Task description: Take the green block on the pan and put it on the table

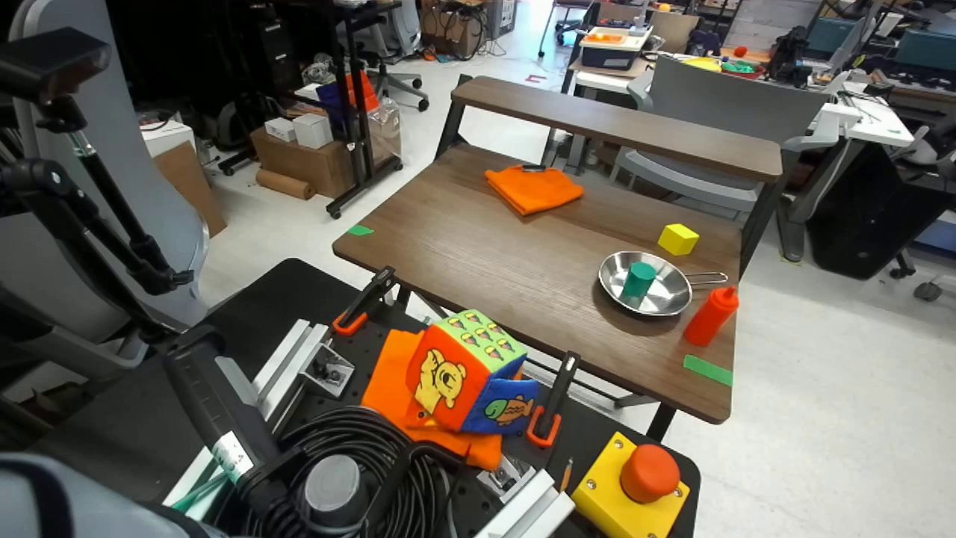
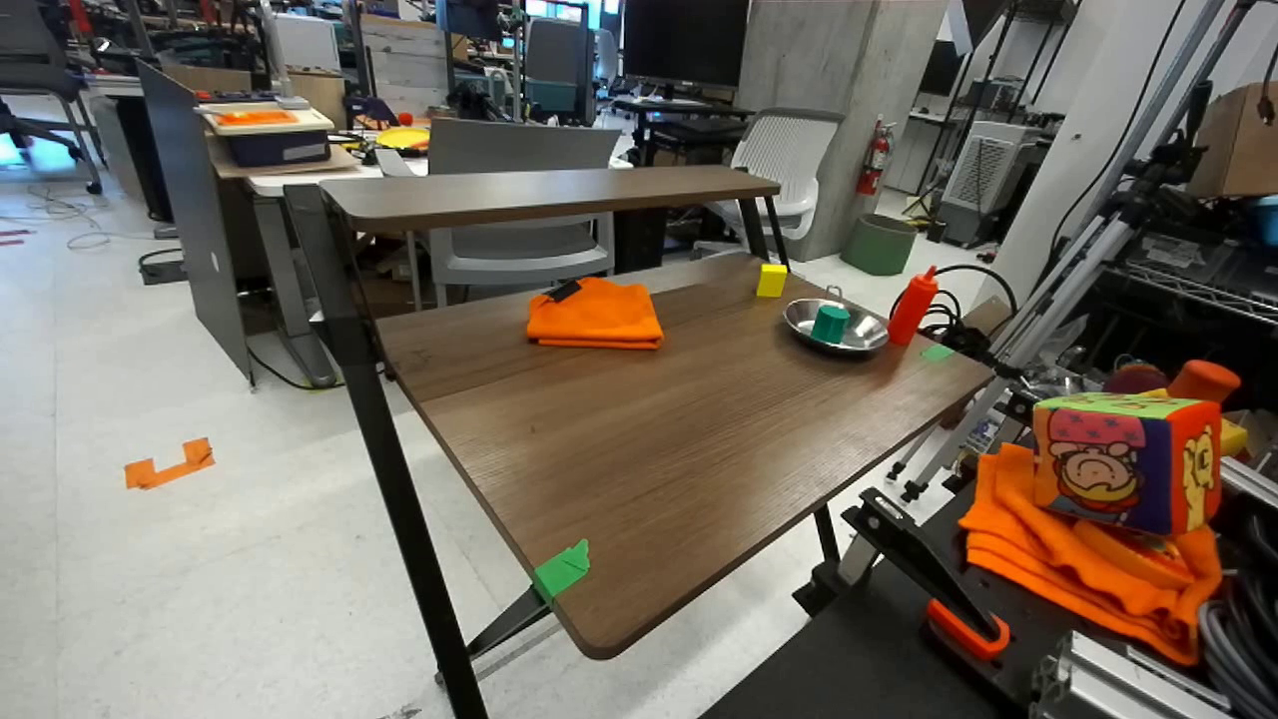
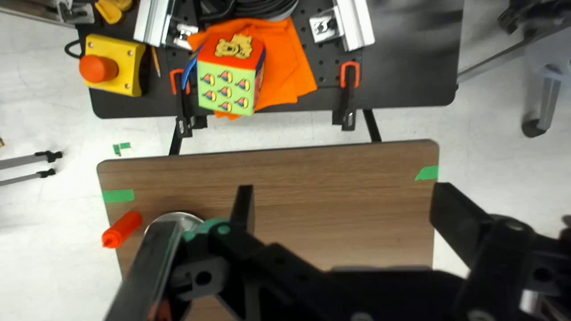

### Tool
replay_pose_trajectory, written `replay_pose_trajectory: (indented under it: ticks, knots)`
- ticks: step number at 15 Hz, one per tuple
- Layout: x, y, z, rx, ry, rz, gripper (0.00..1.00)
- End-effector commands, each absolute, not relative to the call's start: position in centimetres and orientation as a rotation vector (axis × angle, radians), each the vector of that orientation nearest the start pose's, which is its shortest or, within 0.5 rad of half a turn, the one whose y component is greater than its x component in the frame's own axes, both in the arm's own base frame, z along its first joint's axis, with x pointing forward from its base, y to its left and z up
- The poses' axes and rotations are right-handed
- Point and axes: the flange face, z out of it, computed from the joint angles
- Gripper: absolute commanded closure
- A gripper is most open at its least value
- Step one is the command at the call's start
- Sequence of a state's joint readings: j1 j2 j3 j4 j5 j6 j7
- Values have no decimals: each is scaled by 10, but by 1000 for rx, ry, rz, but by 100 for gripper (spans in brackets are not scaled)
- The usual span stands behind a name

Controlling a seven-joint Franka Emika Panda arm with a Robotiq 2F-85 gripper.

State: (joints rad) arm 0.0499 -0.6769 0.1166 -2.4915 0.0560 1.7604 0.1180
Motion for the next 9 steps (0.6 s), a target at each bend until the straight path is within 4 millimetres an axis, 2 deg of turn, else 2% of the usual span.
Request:
replay_pose_trajectory:
  ticks: [1,5,9]
  knots:
    - [372,26,461,-3207,30,-26,0]
    - [414,-22,407,-3216,135,-105,0]
    - [455,-74,356,-3217,305,-110,0]
